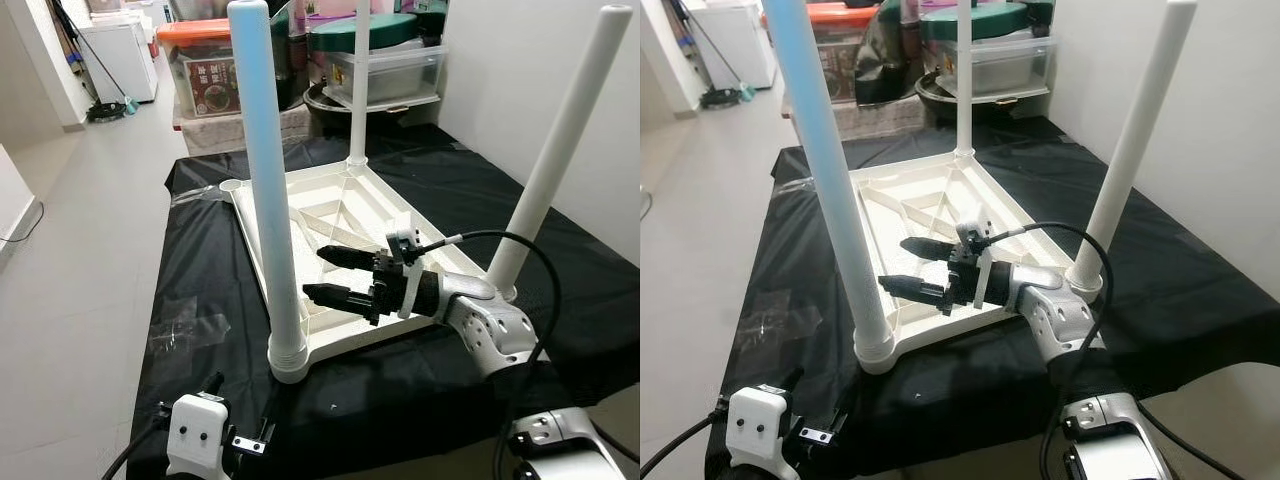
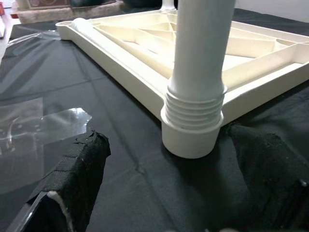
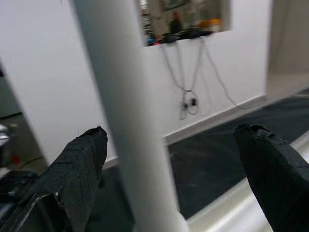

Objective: Building children table

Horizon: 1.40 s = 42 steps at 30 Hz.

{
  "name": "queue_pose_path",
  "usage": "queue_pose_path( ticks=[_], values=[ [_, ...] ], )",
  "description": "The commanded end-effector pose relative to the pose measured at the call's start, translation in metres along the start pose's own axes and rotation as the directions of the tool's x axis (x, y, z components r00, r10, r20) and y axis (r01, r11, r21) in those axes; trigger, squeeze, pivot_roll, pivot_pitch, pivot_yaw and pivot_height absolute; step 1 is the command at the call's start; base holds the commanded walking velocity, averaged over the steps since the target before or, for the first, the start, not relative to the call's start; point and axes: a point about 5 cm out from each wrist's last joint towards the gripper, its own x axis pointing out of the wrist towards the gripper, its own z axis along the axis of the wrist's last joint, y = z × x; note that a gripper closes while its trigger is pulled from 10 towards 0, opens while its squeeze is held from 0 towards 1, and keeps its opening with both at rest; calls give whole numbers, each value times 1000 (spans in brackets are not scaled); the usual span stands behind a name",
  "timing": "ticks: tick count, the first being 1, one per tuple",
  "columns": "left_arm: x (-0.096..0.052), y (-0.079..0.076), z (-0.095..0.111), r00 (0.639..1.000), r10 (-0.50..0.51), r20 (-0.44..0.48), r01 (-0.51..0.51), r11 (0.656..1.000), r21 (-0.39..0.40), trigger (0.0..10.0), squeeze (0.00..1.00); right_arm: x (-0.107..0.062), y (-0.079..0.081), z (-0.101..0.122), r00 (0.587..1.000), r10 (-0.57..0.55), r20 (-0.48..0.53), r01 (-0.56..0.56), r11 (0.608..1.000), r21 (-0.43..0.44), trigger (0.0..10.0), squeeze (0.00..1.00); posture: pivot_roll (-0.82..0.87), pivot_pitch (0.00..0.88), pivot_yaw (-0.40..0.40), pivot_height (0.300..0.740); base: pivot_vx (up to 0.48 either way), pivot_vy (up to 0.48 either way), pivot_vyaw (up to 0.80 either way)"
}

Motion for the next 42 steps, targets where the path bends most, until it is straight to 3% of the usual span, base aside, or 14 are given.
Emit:
queue_pose_path(
  ticks=[1,6,7,20,42],
  values=[
    [-2,0,-1,1000,-6,-2,6,1000,6,10000,0,5,1,0,999,33,-1,-33,999,4,10000,1000,48,0,8,740,0,0,0],
    [-2,-1,-1,1000,-13,-4,13,1000,10,10000,0,9,-2,2,1000,27,-8,-27,999,-24,10000,1000,48,0,8,740,0,0,0],
    [-1,-2,-1,1000,-16,-5,16,1000,13,10000,0,11,-3,2,1000,27,-10,-28,999,-30,10000,0,48,0,8,740,0,0,0],
    [-1,-4,-1,999,-33,-5,33,999,30,10000,0,35,5,-1,995,98,-1,-98,995,-33,10000,0,55,0,1,740,0,0,0],
    [0,-6,-1,999,-39,-5,39,999,32,10000,0,63,6,-1,993,120,6,-120,992,-42,10000,0,62,0,-11,740,0,0,0]
  ],
)
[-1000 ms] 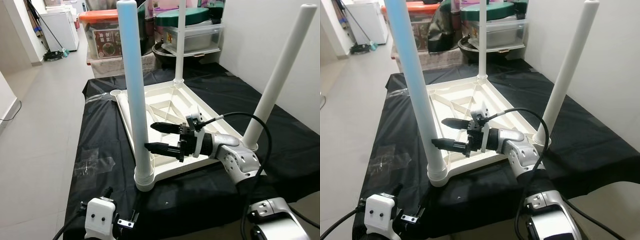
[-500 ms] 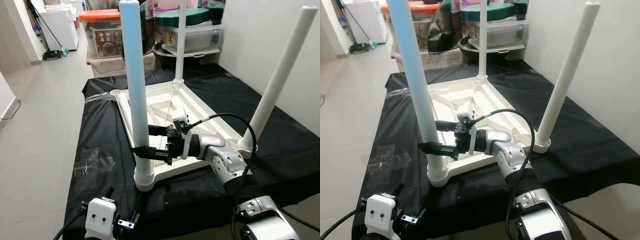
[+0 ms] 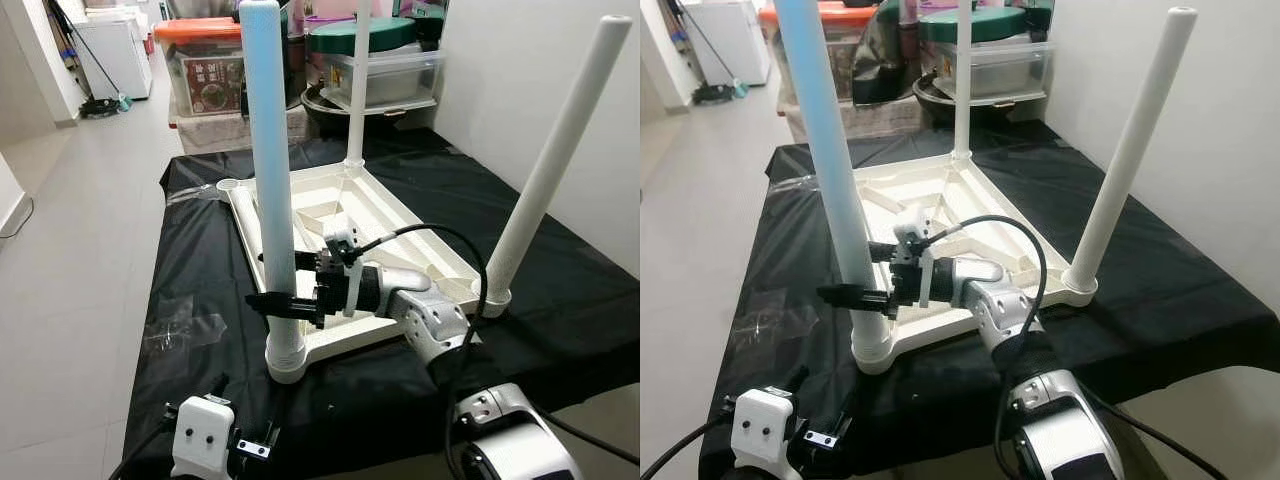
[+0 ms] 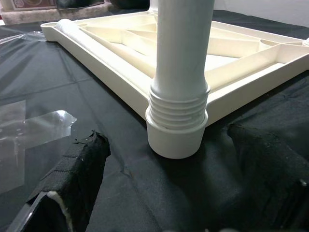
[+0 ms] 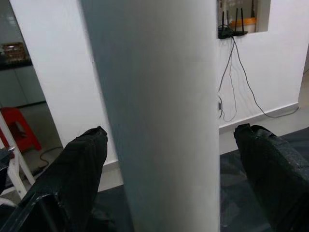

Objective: Building children table

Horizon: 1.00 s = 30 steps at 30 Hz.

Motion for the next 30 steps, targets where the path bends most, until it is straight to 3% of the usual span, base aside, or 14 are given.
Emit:
queue_pose_path(
  ticks=[1,17,18,19,20,30],
  values=[
    [-1,0,-1,1000,3,-3,-3,1000,16,10000,0,7,0,1,1000,12,-6,-12,1000,-16,10000,0,62,0,-15,740,0,0,0],
    [-2,-2,0,1000,5,-2,-5,1000,13,10000,0,20,1,-1,1000,18,-13,-19,1000,-15,10000,0,65,0,-23,740,0,0,0],
    [-1,-2,-1,1000,5,-3,-5,1000,13,10000,0,20,0,-1,1000,20,-13,-20,1000,-14,3608,0,65,0,-23,740,0,0,0],
    [-1,-2,-1,1000,5,-3,-5,1000,13,10000,0,20,0,-1,1000,20,-13,-20,1000,-14,3608,0,65,0,-23,740,0,0,0],
    [-1,-3,-1,1000,5,-4,-5,1000,13,10000,0,21,0,-1,1000,21,-12,-21,1000,-13,0,0,65,0,-22,740,0,0,0],
    [-2,-3,-3,1000,6,-10,-6,1000,13,10000,0,21,1,-4,1000,27,-13,-27,1000,-16,0,0,65,0,-22,740,0,0,0]
  ],
)
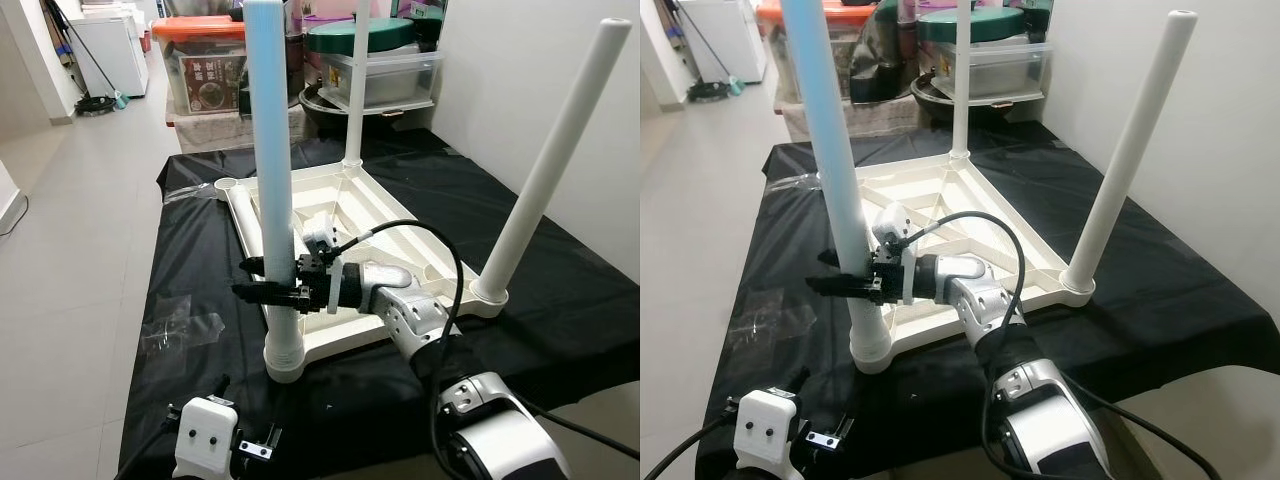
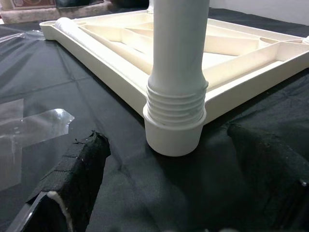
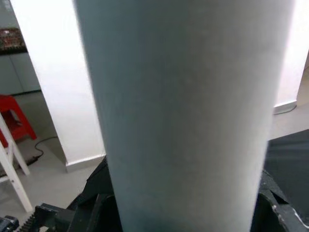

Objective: Building children table

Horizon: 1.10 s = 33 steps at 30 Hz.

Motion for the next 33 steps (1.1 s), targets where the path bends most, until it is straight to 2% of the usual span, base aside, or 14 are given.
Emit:
queue_pose_path(
  ticks=[1,9,16,19,21,23,24,25,28,29,30,31,32,33],
  values=[
    [-1,0,-1,1000,4,-4,-4,1000,4,10000,0,2,1,-1,1000,9,7,-9,1000,17,0,0,65,0,-22,740,0,0,0],
    [-2,1,-3,1000,11,-7,-11,1000,1,10000,0,-2,4,-8,1000,0,1,0,1000,7,0,0,64,0,-17,740,0,0,0],
    [-1,7,-3,999,40,-5,-40,999,-2,10000,0,-11,5,-18,996,-83,-29,82,996,-36,0,0,63,0,-17,740,0,0,0],
    [2,12,-2,998,63,3,-63,998,0,10000,0,-20,-3,-30,966,-249,-76,245,968,-54,0,0,58,0,-13,740,0,0,0],
    [3,13,-2,998,66,5,-66,998,1,10000,0,-21,-5,-32,954,-285,-90,281,958,-58,0,0,58,0,-13,740,0,0,0],
    [6,16,0,998,69,12,-69,998,8,10000,0,-31,-15,-39,880,-458,-124,454,889,-67,0,0,55,0,-12,740,0,0,0],
    [6,16,0,998,69,12,-69,998,8,10000,0,-31,-15,-39,880,-458,-124,454,889,-67,0,0,55,0,-12,740,0,0,0],
    [7,17,0,997,70,15,-70,997,11,10000,0,-35,-21,-42,820,-557,-130,554,830,-62,0,0,55,0,-12,740,0,0,0],
    [7,18,1,997,70,18,-70,997,15,10000,0,-39,-25,-43,742,-660,-119,663,748,-21,0,0,56,0,-12,740,0,0,0],
    [7,18,1,997,70,18,-70,997,15,10000,0,-39,-25,-43,742,-660,-119,663,748,-21,0,0,56,0,-12,740,0,0,0],
    [7,18,1,997,70,19,-70,997,17,10000,0,-42,-27,-43,698,-706,-119,710,704,-14,0,0,57,0,-14,740,0,0,0],
    [8,17,2,997,70,22,-70,997,16,10000,0,-48,-28,-48,582,-803,-124,807,590,-33,0,0,57,0,-14,740,0,0,0],
    [9,17,2,997,69,23,-69,997,15,10000,0,-51,-27,-51,532,-837,-129,839,541,-51,0,0,54,0,-12,740,0,0,0],
    [9,17,2,997,69,23,-69,997,15,10000,0,-51,-27,-51,532,-837,-129,839,541,-51,0,0,54,0,-12,740,0,0,0]
  ],
)
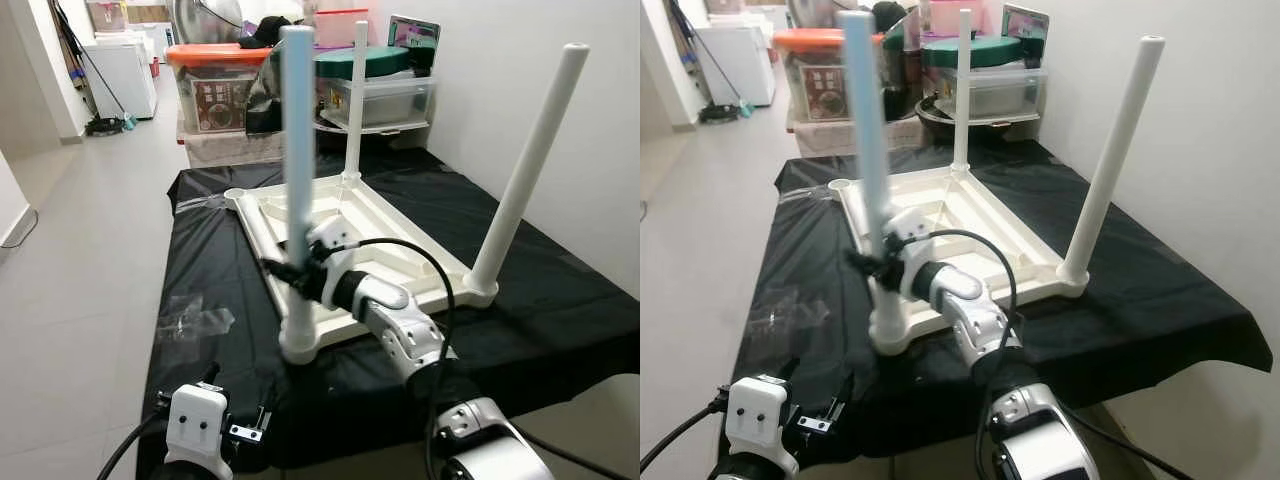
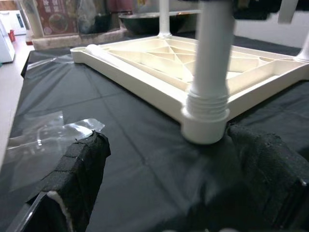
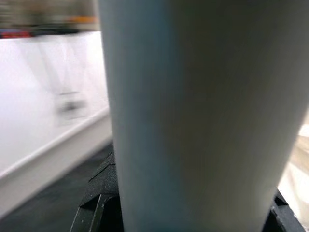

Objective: Building children table

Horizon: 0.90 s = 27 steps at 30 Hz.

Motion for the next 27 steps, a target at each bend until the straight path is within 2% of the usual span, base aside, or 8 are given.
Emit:
queue_pose_path(
  ticks=[1,6,10,14,17,18,20,27],
  values=[
    [1,1,-2,1000,8,-8,-8,1000,1,10000,0,-12,-15,-25,981,-162,-107,160,987,-32,0,0,54,0,-12,740,0,0,0],
    [3,-3,0,1000,-5,1,5,1000,-4,10000,0,-14,-18,-31,902,-412,-133,410,911,-41,0,0,54,0,-12,740,0,0,0],
    [3,-3,0,1000,-7,0,7,1000,-3,10000,0,-10,-18,-28,850,-507,-142,510,860,-11,0,0,54,0,-12,740,0,0,0],
    [3,-2,2,1000,-3,6,3,1000,-1,10000,0,-5,-30,-16,681,-716,-152,729,683,49,0,0,64,0,-15,740,0,0,0],
    [2,-3,2,1000,-3,6,3,1000,0,10000,0,-5,-32,-15,641,-751,-162,766,641,59,0,0,64,0,-15,740,0,0,0],
    [3,-3,3,1000,-2,9,2,1000,0,10000,0,-4,-33,-14,555,-808,-197,831,550,81,0,0,71,5,-21,740,0,0,0],
    [3,-3,3,1000,-2,9,2,1000,0,10000,0,-4,-33,-14,555,-808,-197,831,550,81,0,0,71,5,-21,740,0,0,0],
    [3,-6,5,1000,-9,15,9,1000,6,10000,0,3,-23,-7,447,-862,-238,894,425,140,0,0,78,11,-22,740,0,0,0]
  ],
)
